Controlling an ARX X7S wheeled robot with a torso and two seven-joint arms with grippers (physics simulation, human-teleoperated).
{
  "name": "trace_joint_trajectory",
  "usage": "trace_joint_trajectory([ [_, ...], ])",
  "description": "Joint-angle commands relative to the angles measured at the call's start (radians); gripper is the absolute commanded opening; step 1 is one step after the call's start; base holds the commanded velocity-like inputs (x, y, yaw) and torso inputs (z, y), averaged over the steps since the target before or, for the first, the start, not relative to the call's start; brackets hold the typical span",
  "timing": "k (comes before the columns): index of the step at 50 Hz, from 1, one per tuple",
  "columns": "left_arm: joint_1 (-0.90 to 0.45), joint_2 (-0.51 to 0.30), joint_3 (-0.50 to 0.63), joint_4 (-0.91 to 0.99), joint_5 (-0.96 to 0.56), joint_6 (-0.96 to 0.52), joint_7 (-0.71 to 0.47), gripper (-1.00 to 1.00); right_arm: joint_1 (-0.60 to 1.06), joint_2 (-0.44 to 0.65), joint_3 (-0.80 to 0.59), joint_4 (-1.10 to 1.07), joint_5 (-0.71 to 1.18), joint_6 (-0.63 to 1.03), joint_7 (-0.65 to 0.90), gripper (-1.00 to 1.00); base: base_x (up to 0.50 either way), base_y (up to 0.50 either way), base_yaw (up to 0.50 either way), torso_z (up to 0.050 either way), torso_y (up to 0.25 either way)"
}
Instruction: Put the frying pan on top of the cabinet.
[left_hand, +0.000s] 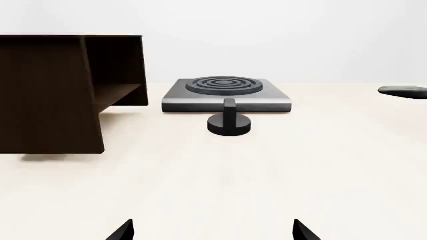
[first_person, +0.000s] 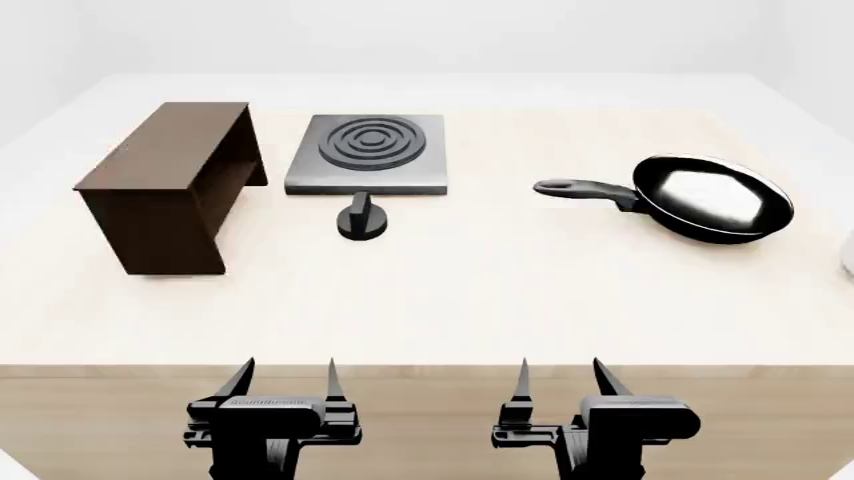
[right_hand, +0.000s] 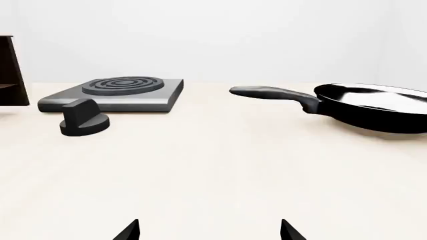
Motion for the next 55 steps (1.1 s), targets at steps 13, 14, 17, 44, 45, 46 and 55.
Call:
trace_joint_trajectory([
  [13, 0.001, -0.051, 0.068, -0.014, -0.031, 0.019, -0.052, 1.0, -0.002, 0.049, -0.051, -0.027, 0.084, 0.044, 0.035, 1.0, 0.0, -0.28, 0.0, 0.0, 0.0],
  [14, -0.001, -0.053, 0.07, -0.017, -0.031, 0.022, -0.054, 1.0, -0.001, 0.051, -0.051, -0.027, 0.09, 0.047, 0.037, 1.0, 0.0, -0.5, 0.0, 0.0, 0.0],
  [17, -0.002, -0.059, 0.076, -0.019, -0.035, 0.024, -0.06, 1.0, 0.002, 0.056, -0.056, -0.026, 0.095, 0.05, 0.044, 1.0, 0.0, -0.5, 0.0, 0.0, 0.0],
  [44, -0.009, -0.095, 0.117, 0.032, -0.053, -0.019, -0.109, 1.0, 0.022, 0.085, -0.06, -0.079, 0.175, 0.155, 0.105, 1.0, 0.0, -0.46, 0.0, 0.0, 0.0],
  [45, -0.01, -0.103, 0.123, 0.083, -0.039, -0.042, -0.114, 1.0, 0.034, 0.093, -0.051, -0.125, 0.194, 0.213, 0.114, 1.0, 0.0, 0.0, 0.0, 0.0, 0.0],
  [46, -0.048, -0.117, 0.139, 0.223, 0.003, -0.163, -0.122, 1.0, 0.096, 0.114, -0.024, -0.251, 0.248, 0.363, 0.145, 1.0, 0.0, 0.0, 0.0, 0.0, 0.0],
  [55, -0.377, -0.069, 0.07, 0.55, -0.086, -0.733, -0.132, 1.0, 0.349, 0.202, 0.033, -0.647, 0.304, 0.83, 0.265, 1.0, 0.15, 0.0, 0.0, 0.0, 0.0],
])
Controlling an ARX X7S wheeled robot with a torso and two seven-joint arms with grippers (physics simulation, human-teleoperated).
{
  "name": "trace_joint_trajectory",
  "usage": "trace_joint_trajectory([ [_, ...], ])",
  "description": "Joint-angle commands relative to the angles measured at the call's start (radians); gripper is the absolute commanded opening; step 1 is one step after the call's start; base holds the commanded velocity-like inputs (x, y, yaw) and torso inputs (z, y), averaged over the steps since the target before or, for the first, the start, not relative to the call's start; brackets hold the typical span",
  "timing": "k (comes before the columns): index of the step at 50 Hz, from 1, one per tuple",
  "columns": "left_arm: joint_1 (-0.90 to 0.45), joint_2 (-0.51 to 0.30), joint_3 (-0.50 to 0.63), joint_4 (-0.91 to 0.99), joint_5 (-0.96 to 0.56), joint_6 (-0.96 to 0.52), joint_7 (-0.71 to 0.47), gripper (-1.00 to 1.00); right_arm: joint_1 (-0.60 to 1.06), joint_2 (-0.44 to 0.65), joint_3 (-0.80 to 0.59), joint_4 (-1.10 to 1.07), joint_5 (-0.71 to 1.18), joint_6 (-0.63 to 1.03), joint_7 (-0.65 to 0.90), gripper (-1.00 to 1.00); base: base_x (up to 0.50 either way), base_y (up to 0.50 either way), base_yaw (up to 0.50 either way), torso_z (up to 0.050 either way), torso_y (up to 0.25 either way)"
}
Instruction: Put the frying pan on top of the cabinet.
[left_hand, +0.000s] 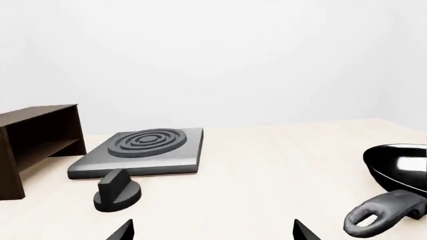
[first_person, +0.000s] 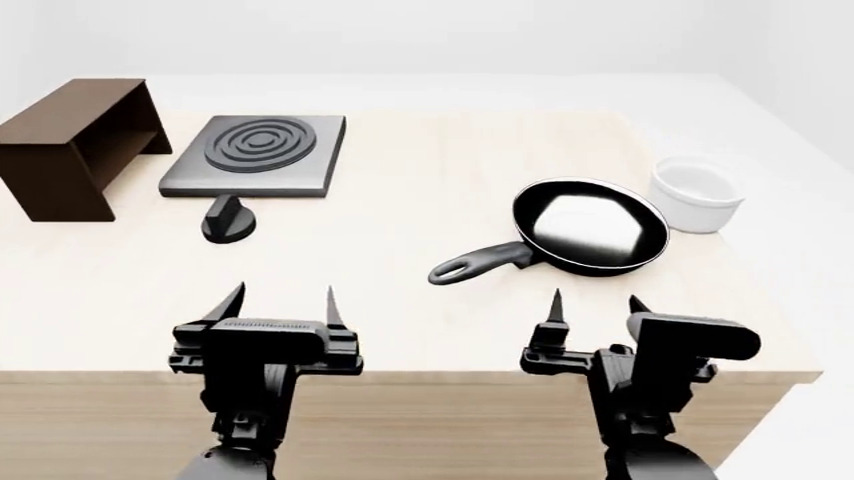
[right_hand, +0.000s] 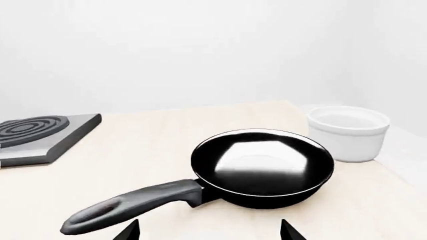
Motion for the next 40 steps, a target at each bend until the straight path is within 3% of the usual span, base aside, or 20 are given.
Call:
trace_joint_trajectory([
  [1, -0.215, 0.036, -0.073, 0.26, -0.064, -0.41, -0.029, 1.0, 0.164, 0.071, 0.041, -0.308, 0.044, 0.335, 0.112, 1.0, 0.5, 0.0, 0.0, 0.0, 0.0],
  [2, -0.217, 0.027, -0.055, 0.232, -0.052, -0.409, -0.031, 1.0, 0.121, 0.073, 0.035, -0.28, 0.03, 0.268, 0.1, 1.0, 0.5, 0.0, 0.0, 0.0, 0.0],
  [8, -0.202, 0.013, -0.047, 0.238, -0.065, -0.379, -0.027, 1.0, 0.128, 0.097, -0.009, -0.297, -0.038, 0.248, 0.138, 1.0, 0.5, 0.0, 0.0, 0.0, 0.0],
  [40, -0.21, -0.027, -0.008, 0.2, -0.096, -0.349, -0.056, 1.0, 0.125, 0.119, -0.001, -0.333, -0.026, 0.243, 0.153, 1.0, 0.5, 0.0, 0.0, 0.0, 0.0],
])
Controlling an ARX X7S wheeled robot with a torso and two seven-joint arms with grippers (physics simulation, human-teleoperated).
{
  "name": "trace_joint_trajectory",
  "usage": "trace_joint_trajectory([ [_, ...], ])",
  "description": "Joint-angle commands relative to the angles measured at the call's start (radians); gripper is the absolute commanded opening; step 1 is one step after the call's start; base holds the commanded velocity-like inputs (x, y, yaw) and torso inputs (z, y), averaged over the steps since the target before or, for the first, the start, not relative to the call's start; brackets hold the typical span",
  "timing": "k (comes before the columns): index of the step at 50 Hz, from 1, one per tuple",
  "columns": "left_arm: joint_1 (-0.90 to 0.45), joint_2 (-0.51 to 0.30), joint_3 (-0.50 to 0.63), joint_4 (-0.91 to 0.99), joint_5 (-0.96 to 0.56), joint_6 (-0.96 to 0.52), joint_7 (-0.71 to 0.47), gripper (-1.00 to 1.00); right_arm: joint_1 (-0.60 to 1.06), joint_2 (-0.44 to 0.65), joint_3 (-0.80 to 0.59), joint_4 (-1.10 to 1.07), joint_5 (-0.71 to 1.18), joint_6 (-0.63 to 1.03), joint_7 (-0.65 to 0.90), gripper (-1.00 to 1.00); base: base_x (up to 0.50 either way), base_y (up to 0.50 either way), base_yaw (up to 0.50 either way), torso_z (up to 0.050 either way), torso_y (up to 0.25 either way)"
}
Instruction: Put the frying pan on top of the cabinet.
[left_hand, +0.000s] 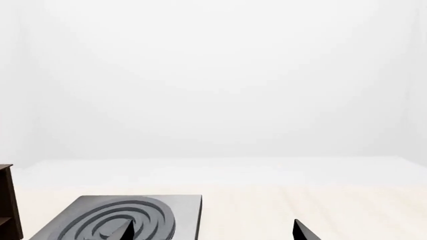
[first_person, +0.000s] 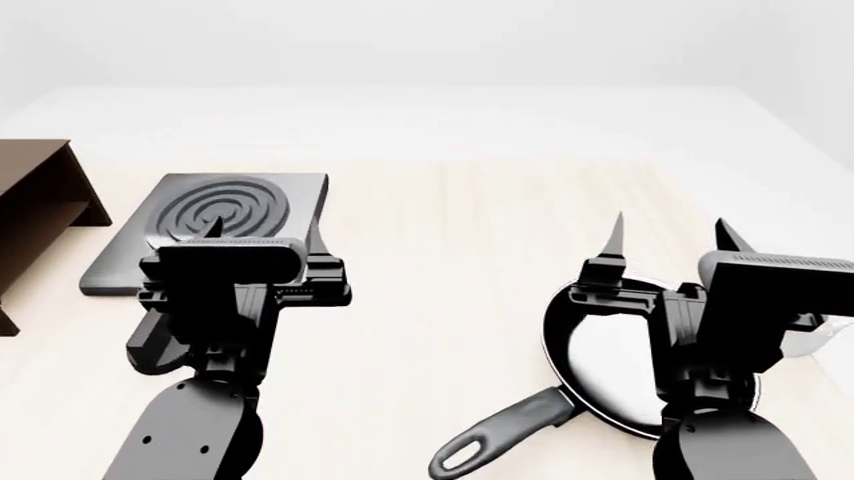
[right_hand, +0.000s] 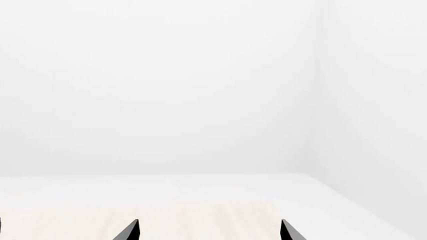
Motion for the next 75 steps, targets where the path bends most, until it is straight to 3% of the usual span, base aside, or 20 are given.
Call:
trace_joint_trajectory([
  [1, -0.005, -0.012, 0.013, -0.008, -0.009, 0.003, -0.01, 1.0, 0.004, 0.007, -0.002, -0.002, 0.0, 0.0, 0.009, 1.0, 0.5, 0.0, 0.0, 0.0, 0.0],
  [12, -0.004, -0.023, 0.027, -0.008, -0.02, -0.001, -0.014, 1.0, 0.011, 0.0, 0.008, 0.009, 0.003, 0.012, 0.03, 1.0, 0.41, 0.0, 0.0, 0.0, 0.0],
  [20, -0.015, -0.041, 0.056, 0.034, -0.042, -0.119, -0.004, 1.0, 0.008, 0.01, 0.004, 0.007, 0.002, 0.013, 0.03, 1.0, 0.0, 0.0, 0.0, 0.0, 0.0],
  [21, -0.044, -0.03, 0.024, 0.061, -0.085, -0.201, 0.005, 1.0, 0.007, 0.011, 0.003, 0.012, 0.002, 0.011, 0.03, 1.0, 0.0, 0.0, 0.0, 0.0, 0.0],
  [24, -0.075, -0.055, 0.03, 0.087, -0.101, -0.237, 0.026, 1.0, 0.008, 0.011, 0.005, 0.02, 0.003, 0.011, 0.031, 1.0, 0.0, 0.0, 0.0, 0.0, 0.0],
  [27, -0.148, -0.124, 0.075, 0.174, -0.197, -0.545, 0.111, 1.0, 0.008, 0.012, 0.022, 0.004, 0.016, 0.017, 0.032, 1.0, 0.0, 0.0, 0.0, 0.0, 0.0],
  [29, -0.176, -0.171, 0.093, 0.244, -0.279, -0.628, 0.204, 1.0, 0.008, 0.011, 0.028, -0.006, 0.023, 0.021, 0.033, 1.0, 0.0, 0.0, 0.0, 0.0, 0.0],
  [30, -0.221, -0.23, 0.149, 0.305, -0.345, -0.771, 0.265, 1.0, 0.006, 0.012, 0.026, -0.011, 0.02, 0.02, 0.035, 1.0, 0.0, 0.0, 0.0, 0.0, 0.0],
  [32, -0.256, -0.225, 0.099, 0.363, -0.452, -0.912, 0.318, 1.0, 0.005, 0.013, 0.024, -0.013, 0.02, 0.021, 0.035, 1.0, 0.0, 0.0, 0.0, 0.0, 0.0],
  [33, -0.269, -0.24, 0.081, 0.379, -0.521, -0.914, 0.278, 1.0, 0.003, 0.014, 0.018, -0.012, 0.019, 0.017, 0.033, 1.0, 0.0, 0.0, 0.0, 0.0, 0.0],
  [35, -0.317, -0.296, 0.04, 0.321, -0.821, -0.914, 0.069, 1.0, 0.002, 0.015, 0.015, -0.01, 0.018, 0.015, 0.032, 1.0, 0.0, 0.0, 0.0, 0.0, 0.0],
  [37, -0.365, -0.336, 0.048, 0.284, -1.092, -0.912, -0.069, 1.0, 0.001, 0.016, 0.013, -0.011, 0.02, 0.013, 0.031, 1.0, 0.0, 0.0, 0.0, 0.0, 0.0],
  [41, -0.413, -0.363, 0.097, 0.229, -1.262, -0.907, -0.166, 1.0, 0.001, 0.017, 0.015, -0.012, 0.023, 0.013, 0.033, 1.0, 0.0, 0.0, 0.0, 0.0, 0.0],
  [51, -0.486, -0.378, 0.254, 0.176, -1.402, -0.883, -0.212, 1.0, 0.002, 0.02, 0.01, -0.008, 0.027, 0.008, 0.033, 1.0, 0.0, 0.0, 0.0, 0.0, 0.0],
  [56, -0.508, -0.347, 0.31, 0.13, -1.477, -0.868, -0.337, 1.0, 0.003, 0.022, 0.004, -0.004, 0.026, 0.006, 0.034, 1.0, 0.0, 0.0, 0.0, 0.0, 0.0],
  [62, -0.516, -0.322, 0.383, 0.106, -1.54, -0.855, -0.403, 1.0, 0.003, 0.025, 0.0, -0.007, 0.028, 0.007, 0.035, 1.0, 0.0, 0.0, 0.0, 0.0, 0.0],
  [75, -0.524, -0.245, 0.486, 0.025, -1.525, -0.82, -0.455, 1.0, 0.003, 0.03, -0.009, -0.002, 0.027, 0.002, 0.04, 1.0, 0.0, 0.0, 0.0, 0.0, 0.0],
])
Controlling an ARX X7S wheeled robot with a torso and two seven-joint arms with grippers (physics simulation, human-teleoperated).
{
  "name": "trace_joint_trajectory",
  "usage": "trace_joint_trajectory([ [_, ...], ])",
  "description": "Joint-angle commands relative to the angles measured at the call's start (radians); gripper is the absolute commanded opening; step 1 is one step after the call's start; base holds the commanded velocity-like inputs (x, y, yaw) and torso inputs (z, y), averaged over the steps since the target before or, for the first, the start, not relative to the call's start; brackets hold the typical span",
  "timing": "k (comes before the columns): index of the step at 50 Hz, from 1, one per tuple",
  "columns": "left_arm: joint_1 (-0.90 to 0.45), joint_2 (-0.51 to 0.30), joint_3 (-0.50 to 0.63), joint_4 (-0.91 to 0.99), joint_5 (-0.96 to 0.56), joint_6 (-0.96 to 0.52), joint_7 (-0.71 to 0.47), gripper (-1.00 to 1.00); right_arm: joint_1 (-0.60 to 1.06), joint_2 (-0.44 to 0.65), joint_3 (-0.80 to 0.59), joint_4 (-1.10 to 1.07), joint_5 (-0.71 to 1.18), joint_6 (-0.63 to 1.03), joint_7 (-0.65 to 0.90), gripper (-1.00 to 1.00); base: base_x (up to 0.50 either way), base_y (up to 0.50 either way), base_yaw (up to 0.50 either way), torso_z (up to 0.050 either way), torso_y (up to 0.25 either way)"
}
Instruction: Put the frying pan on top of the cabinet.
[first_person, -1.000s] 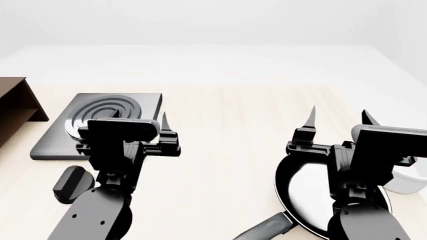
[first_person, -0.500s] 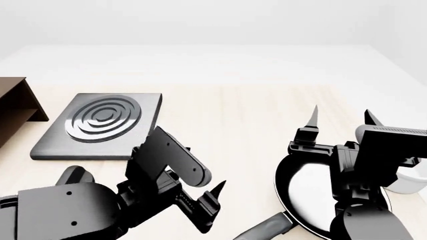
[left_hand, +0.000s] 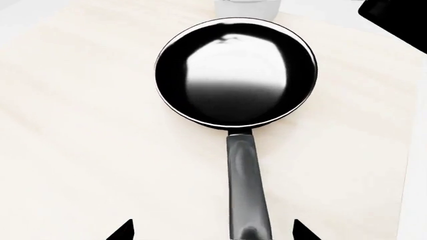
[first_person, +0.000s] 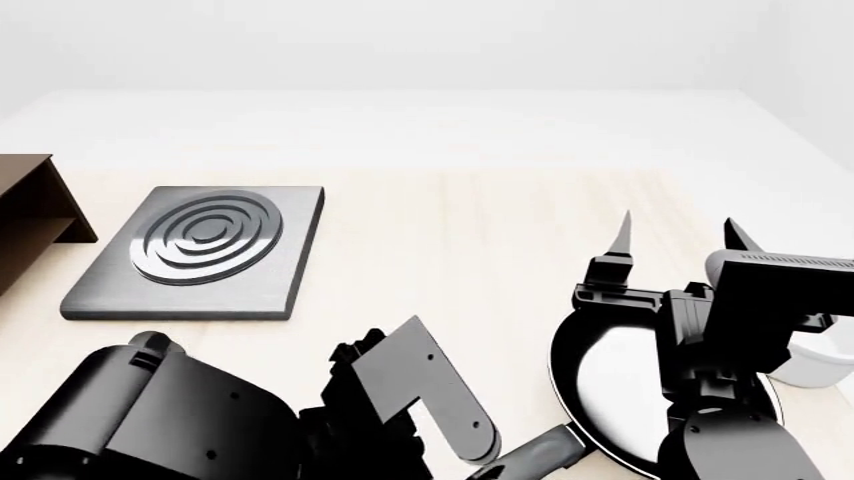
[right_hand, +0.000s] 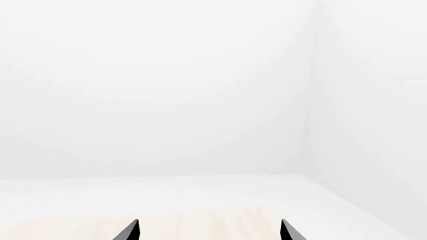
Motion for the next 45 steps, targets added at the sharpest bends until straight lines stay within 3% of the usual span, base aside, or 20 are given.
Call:
trace_joint_trajectory([
  [1, -0.015, 0.053, 0.093, -0.064, -0.023, 0.024, -0.056, 1.0, 0.0, 0.005, -0.006, 0.002, 0.002, -0.003, 0.003, 1.0, 0.0, 0.0, 0.0, 0.0, 0.0],
  [16, 0.02, 0.091, 0.214, -0.193, 0.232, 0.113, 0.123, 1.0, -0.001, 0.011, 0.002, -0.012, 0.015, 0.003, 0.008, 1.0, 0.0, 0.0, 0.0, 0.0, 0.0],
  [45, 0.11, 0.095, 0.373, -0.304, 0.36, 0.191, 0.251, 1.0, -0.001, 0.021, -0.007, -0.014, 0.025, 0.0, 0.017, 1.0, 0.0, 0.0, 0.0, 0.0, 0.0],
])
